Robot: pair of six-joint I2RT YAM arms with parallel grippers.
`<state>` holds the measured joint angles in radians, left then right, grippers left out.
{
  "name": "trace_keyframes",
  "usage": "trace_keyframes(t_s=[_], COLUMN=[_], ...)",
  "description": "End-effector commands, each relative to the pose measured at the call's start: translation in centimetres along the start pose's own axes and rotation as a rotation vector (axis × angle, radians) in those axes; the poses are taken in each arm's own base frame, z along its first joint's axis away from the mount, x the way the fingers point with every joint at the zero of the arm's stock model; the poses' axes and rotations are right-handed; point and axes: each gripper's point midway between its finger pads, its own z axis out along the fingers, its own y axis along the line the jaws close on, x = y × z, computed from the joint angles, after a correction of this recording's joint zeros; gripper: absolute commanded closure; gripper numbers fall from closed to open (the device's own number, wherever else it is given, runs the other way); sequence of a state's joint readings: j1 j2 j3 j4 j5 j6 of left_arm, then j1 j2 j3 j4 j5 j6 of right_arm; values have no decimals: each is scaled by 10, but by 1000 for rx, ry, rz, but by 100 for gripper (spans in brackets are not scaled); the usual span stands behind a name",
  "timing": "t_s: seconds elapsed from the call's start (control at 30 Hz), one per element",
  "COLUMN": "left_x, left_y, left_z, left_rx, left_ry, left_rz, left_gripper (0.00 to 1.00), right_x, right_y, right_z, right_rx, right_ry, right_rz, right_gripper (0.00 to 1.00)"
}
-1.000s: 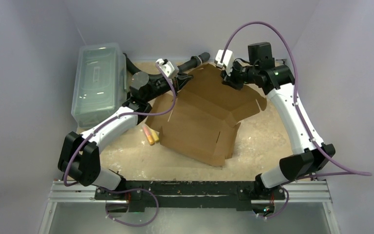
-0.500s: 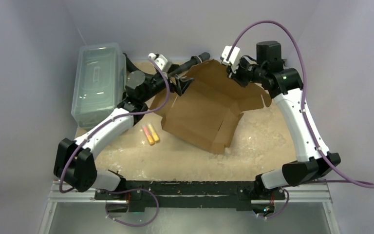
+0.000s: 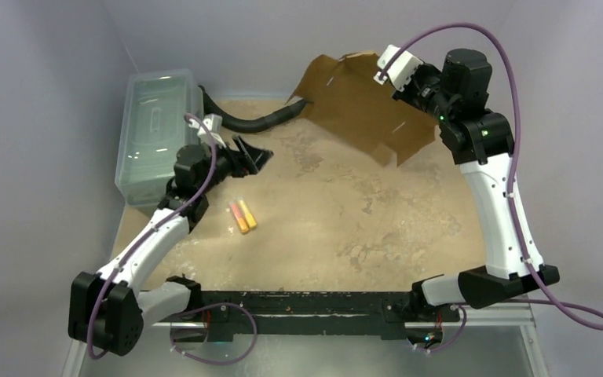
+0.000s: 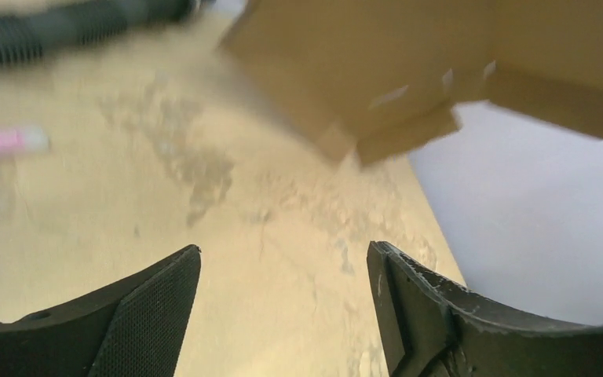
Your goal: Fold the paper box
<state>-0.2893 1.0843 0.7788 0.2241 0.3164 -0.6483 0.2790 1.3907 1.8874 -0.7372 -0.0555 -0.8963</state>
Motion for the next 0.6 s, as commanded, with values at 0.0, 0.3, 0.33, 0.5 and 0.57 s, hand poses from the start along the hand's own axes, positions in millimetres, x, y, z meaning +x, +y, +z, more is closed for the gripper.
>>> trace_keyframes(t_s=[0.0,0.3,0.33,0.5,0.57], left_x=[40,112,117,133,132], left_y=[6,27,32,49,50], left_z=[12,57,57,51,47], left_rx=[40,-27,-41,-98,-103], left_ry=[51,221,230,256,254], left_rz=[-241,-276,-279,-256,-226], left_gripper=[27,33,33,33,32], right_x=[-22,-10,-5,16,17], right_y=[-49,94,104,146,146], right_z=[-23,1,0,-2,-3], right_rx=[208,-140,-164,-276,-277], right_ry=[-48,-67,-60,-40,-38], right_rz=[-101,-122,-117,-109,-107], right_gripper=[100,100,100,100,100])
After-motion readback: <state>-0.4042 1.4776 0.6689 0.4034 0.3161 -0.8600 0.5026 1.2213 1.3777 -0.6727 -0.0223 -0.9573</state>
